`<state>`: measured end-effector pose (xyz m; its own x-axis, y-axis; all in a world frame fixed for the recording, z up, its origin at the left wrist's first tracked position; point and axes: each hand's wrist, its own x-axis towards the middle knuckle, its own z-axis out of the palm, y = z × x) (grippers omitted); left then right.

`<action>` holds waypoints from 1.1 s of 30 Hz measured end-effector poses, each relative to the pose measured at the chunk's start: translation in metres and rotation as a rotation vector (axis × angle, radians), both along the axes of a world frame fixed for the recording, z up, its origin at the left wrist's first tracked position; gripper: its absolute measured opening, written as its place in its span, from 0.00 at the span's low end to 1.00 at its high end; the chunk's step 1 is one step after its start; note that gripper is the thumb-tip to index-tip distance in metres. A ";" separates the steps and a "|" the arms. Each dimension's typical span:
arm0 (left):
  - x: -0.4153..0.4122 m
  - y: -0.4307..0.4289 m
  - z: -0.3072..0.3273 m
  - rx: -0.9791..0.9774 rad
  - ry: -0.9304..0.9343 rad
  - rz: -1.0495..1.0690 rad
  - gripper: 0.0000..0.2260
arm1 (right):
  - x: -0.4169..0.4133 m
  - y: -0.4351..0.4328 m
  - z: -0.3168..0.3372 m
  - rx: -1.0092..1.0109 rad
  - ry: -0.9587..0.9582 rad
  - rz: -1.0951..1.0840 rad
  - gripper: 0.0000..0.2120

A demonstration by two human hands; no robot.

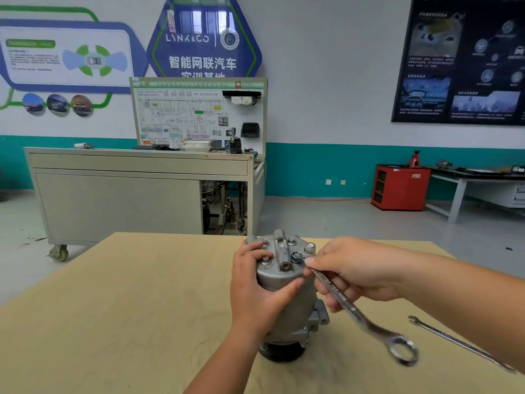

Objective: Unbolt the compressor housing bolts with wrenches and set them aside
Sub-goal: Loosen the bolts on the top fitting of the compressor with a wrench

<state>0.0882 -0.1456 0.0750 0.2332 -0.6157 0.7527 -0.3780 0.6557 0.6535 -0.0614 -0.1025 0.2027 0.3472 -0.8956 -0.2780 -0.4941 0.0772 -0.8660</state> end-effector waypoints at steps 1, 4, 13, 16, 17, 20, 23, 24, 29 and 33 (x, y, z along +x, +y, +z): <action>0.000 0.000 0.001 -0.003 -0.001 0.000 0.24 | -0.004 -0.003 0.003 -0.016 0.062 0.018 0.12; 0.000 0.001 0.001 0.002 -0.009 0.016 0.24 | -0.016 -0.012 0.020 -0.030 0.314 0.094 0.14; -0.001 0.003 0.002 0.009 0.019 -0.018 0.24 | -0.030 -0.041 0.030 -0.624 0.922 0.214 0.12; -0.001 0.002 0.003 0.006 0.020 -0.014 0.24 | -0.036 -0.035 0.028 -0.447 0.748 0.181 0.09; -0.001 0.002 0.003 0.002 0.020 -0.013 0.24 | -0.035 -0.032 0.025 -0.404 0.684 0.166 0.09; 0.000 0.001 0.002 -0.009 0.020 -0.014 0.24 | -0.033 -0.026 0.019 -0.312 0.563 0.121 0.11; -0.001 0.001 0.001 0.006 0.021 -0.017 0.24 | -0.035 -0.025 0.025 -0.390 0.517 0.037 0.11; -0.001 0.001 0.001 0.006 0.021 -0.016 0.24 | -0.036 -0.025 0.028 -0.437 0.456 -0.016 0.10; -0.001 -0.001 -0.001 0.000 0.024 -0.020 0.24 | -0.030 -0.014 0.025 -0.245 0.112 0.001 0.09; -0.001 -0.002 -0.001 -0.014 0.030 -0.030 0.24 | -0.012 -0.007 0.004 -0.052 0.027 0.058 0.10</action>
